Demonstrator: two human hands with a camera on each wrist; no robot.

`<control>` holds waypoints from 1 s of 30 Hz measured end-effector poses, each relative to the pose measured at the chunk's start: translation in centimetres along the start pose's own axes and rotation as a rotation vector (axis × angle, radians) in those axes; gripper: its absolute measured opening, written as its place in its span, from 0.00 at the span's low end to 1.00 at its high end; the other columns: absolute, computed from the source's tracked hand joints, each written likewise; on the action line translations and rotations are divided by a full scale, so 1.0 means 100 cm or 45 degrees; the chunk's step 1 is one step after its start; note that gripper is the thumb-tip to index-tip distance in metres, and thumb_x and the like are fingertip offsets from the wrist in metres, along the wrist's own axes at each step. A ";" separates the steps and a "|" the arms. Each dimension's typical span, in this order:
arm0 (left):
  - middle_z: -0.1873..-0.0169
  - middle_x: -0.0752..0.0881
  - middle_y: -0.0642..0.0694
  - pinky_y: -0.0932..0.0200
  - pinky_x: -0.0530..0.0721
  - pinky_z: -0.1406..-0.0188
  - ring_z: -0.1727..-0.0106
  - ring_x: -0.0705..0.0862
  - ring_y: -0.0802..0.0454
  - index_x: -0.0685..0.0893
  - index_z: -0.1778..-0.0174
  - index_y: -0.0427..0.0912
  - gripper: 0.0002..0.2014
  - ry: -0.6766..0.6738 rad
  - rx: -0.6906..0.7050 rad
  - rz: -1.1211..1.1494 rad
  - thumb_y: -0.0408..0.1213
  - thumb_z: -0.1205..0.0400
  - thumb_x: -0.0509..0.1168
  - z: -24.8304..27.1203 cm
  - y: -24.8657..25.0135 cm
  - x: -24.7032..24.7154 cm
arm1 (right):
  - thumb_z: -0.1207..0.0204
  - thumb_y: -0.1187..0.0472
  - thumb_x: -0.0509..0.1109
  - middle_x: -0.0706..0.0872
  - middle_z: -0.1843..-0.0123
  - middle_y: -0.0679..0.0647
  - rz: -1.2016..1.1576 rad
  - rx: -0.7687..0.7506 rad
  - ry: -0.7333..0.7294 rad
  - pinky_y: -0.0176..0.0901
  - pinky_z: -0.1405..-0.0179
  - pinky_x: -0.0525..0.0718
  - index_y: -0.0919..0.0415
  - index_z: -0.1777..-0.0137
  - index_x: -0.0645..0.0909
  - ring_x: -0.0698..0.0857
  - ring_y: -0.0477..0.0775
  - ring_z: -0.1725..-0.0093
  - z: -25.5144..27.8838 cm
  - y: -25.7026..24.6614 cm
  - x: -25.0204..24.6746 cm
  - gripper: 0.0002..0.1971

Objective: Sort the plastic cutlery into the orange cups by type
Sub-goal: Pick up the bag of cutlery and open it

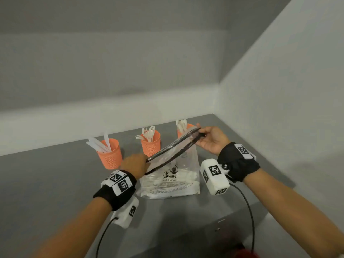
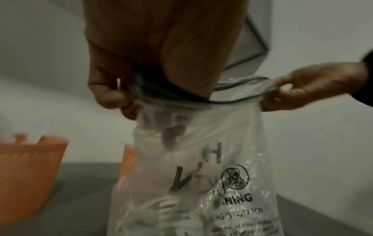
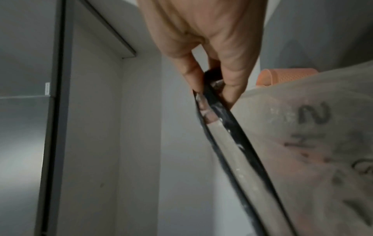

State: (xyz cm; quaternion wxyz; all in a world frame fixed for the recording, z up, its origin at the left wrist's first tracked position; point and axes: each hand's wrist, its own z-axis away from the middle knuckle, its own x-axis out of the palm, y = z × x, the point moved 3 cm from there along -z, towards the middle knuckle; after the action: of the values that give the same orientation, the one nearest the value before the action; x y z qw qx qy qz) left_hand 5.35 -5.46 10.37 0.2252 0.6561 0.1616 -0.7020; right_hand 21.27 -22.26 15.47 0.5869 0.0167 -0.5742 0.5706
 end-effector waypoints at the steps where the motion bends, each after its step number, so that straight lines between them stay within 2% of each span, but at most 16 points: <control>1: 0.48 0.86 0.38 0.51 0.80 0.48 0.46 0.84 0.40 0.82 0.46 0.37 0.14 -0.013 -0.066 0.120 0.40 0.15 0.55 -0.002 -0.007 0.002 | 0.27 0.76 0.48 0.78 0.64 0.58 0.056 -0.017 -0.011 0.38 0.59 0.87 0.65 0.59 0.74 0.74 0.52 0.70 0.000 0.002 0.000 0.14; 3: 0.57 0.86 0.34 0.50 0.83 0.52 0.55 0.85 0.37 0.82 0.49 0.31 0.13 0.035 -0.261 0.527 0.34 0.16 0.55 -0.004 -0.021 0.000 | 0.31 0.73 0.47 0.76 0.78 0.53 0.357 -0.038 -0.032 0.27 0.71 0.75 0.63 0.61 0.74 0.68 0.48 0.82 0.000 0.007 -0.006 0.14; 5: 0.70 0.86 0.38 0.53 0.87 0.67 0.70 0.85 0.42 0.81 0.55 0.31 0.11 0.035 -0.471 1.222 0.28 0.17 0.54 -0.004 -0.029 0.001 | 0.28 0.68 0.51 0.69 0.85 0.47 0.800 0.006 -0.091 0.28 0.85 0.60 0.62 0.63 0.76 0.63 0.43 0.89 0.004 0.017 -0.011 0.12; 6: 0.71 0.85 0.41 0.56 0.87 0.69 0.71 0.85 0.46 0.80 0.57 0.34 0.11 0.003 -0.557 1.600 0.26 0.16 0.52 -0.006 -0.031 0.003 | 0.27 0.67 0.55 0.69 0.86 0.46 1.022 0.058 -0.167 0.27 0.88 0.58 0.62 0.64 0.75 0.63 0.42 0.90 0.006 0.024 -0.015 0.09; 8: 0.65 0.83 0.42 0.57 0.87 0.54 0.64 0.82 0.50 0.78 0.58 0.38 0.14 -0.064 -0.664 2.173 0.24 0.15 0.48 -0.006 -0.027 0.004 | 0.21 0.68 0.59 0.69 0.86 0.43 1.451 0.189 -0.334 0.27 0.91 0.59 0.59 0.67 0.71 0.63 0.39 0.90 0.013 0.040 -0.022 0.12; 9: 0.63 0.80 0.43 0.58 0.86 0.52 0.63 0.80 0.51 0.77 0.57 0.37 0.14 -0.076 -0.705 2.295 0.24 0.15 0.47 -0.007 -0.024 0.003 | 0.20 0.67 0.61 0.69 0.87 0.42 1.594 0.251 -0.407 0.26 0.91 0.58 0.58 0.69 0.70 0.62 0.39 0.90 0.017 0.048 -0.024 0.14; 12: 0.64 0.75 0.42 0.59 0.79 0.65 0.66 0.74 0.50 0.74 0.59 0.36 0.12 -0.054 -0.840 2.224 0.25 0.15 0.48 -0.001 -0.016 0.001 | 0.19 0.64 0.62 0.67 0.86 0.41 1.650 0.348 -0.451 0.26 0.91 0.56 0.58 0.70 0.73 0.61 0.40 0.90 0.021 0.057 -0.032 0.15; 15: 0.67 0.83 0.39 0.54 0.85 0.59 0.66 0.82 0.47 0.81 0.51 0.31 0.11 -0.075 -0.818 2.329 0.24 0.18 0.53 0.000 -0.015 0.012 | 0.19 0.65 0.60 0.78 0.80 0.43 1.213 0.342 -0.361 0.26 0.86 0.68 0.59 0.69 0.85 0.72 0.39 0.86 0.017 0.049 -0.039 0.19; 17: 0.68 0.85 0.41 0.57 0.82 0.68 0.69 0.82 0.50 0.82 0.54 0.35 0.07 -0.040 -0.661 2.038 0.28 0.19 0.59 -0.002 -0.020 0.021 | 0.20 0.67 0.58 0.86 0.69 0.53 0.724 0.259 -0.276 0.35 0.72 0.86 0.61 0.66 0.86 0.85 0.46 0.75 0.012 0.040 -0.044 0.17; 19: 0.67 0.80 0.43 0.62 0.73 0.68 0.68 0.76 0.51 0.82 0.60 0.40 0.08 -0.134 -0.385 1.519 0.40 0.20 0.65 0.003 -0.017 0.022 | 0.25 0.67 0.60 0.87 0.58 0.61 0.352 0.149 -0.188 0.51 0.54 0.88 0.65 0.58 0.81 0.90 0.56 0.62 0.002 0.031 -0.047 0.08; 21: 0.68 0.78 0.47 0.64 0.70 0.66 0.67 0.75 0.53 0.80 0.63 0.42 0.14 -0.361 -0.124 1.138 0.49 0.21 0.67 0.016 -0.006 0.026 | 0.28 0.64 0.64 0.87 0.58 0.63 0.152 0.073 -0.097 0.55 0.52 0.87 0.66 0.57 0.78 0.90 0.59 0.60 -0.009 0.030 -0.046 0.05; 23: 0.73 0.74 0.50 0.64 0.68 0.68 0.71 0.71 0.54 0.75 0.70 0.43 0.17 -0.478 -0.018 1.045 0.51 0.23 0.68 0.023 0.001 0.036 | 0.22 0.63 0.61 0.88 0.65 0.61 0.037 0.040 -0.016 0.50 0.60 0.89 0.67 0.59 0.78 0.90 0.57 0.66 -0.016 0.035 -0.040 0.08; 25: 0.81 0.69 0.52 0.65 0.64 0.74 0.77 0.66 0.56 0.70 0.75 0.44 0.20 -0.463 -0.087 1.187 0.47 0.22 0.67 0.023 0.000 0.046 | 0.20 0.62 0.61 0.88 0.69 0.59 -0.007 0.039 0.023 0.44 0.68 0.89 0.66 0.59 0.80 0.89 0.54 0.71 -0.022 0.041 -0.036 0.10; 27: 0.83 0.72 0.52 0.67 0.70 0.80 0.81 0.70 0.58 0.74 0.71 0.43 0.16 -0.467 -0.306 1.614 0.44 0.19 0.64 0.022 -0.006 0.053 | 0.18 0.61 0.60 0.83 0.78 0.53 0.034 0.068 0.013 0.37 0.78 0.85 0.62 0.60 0.77 0.83 0.47 0.80 -0.028 0.047 -0.039 0.10; 28: 0.79 0.78 0.50 0.65 0.77 0.81 0.79 0.76 0.58 0.77 0.67 0.41 0.13 -0.471 -0.427 1.861 0.44 0.18 0.63 0.021 -0.010 0.054 | 0.18 0.59 0.60 0.77 0.84 0.48 0.109 0.086 -0.020 0.34 0.84 0.79 0.59 0.63 0.74 0.76 0.43 0.86 -0.029 0.049 -0.042 0.12; 30: 0.66 0.82 0.43 0.60 0.87 0.75 0.66 0.82 0.52 0.79 0.56 0.38 0.11 -0.476 -0.619 2.237 0.44 0.18 0.62 0.018 -0.020 0.054 | 0.21 0.54 0.62 0.67 0.88 0.46 0.456 0.092 -0.069 0.30 0.84 0.66 0.56 0.70 0.77 0.66 0.40 0.90 -0.026 0.048 -0.050 0.16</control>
State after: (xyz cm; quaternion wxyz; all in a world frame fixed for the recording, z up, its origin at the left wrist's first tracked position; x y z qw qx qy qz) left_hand 2.58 -5.24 5.02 0.8294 0.3541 -0.2894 -0.3208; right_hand 21.16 -22.09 8.06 0.4594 -0.0494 -0.5627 0.6854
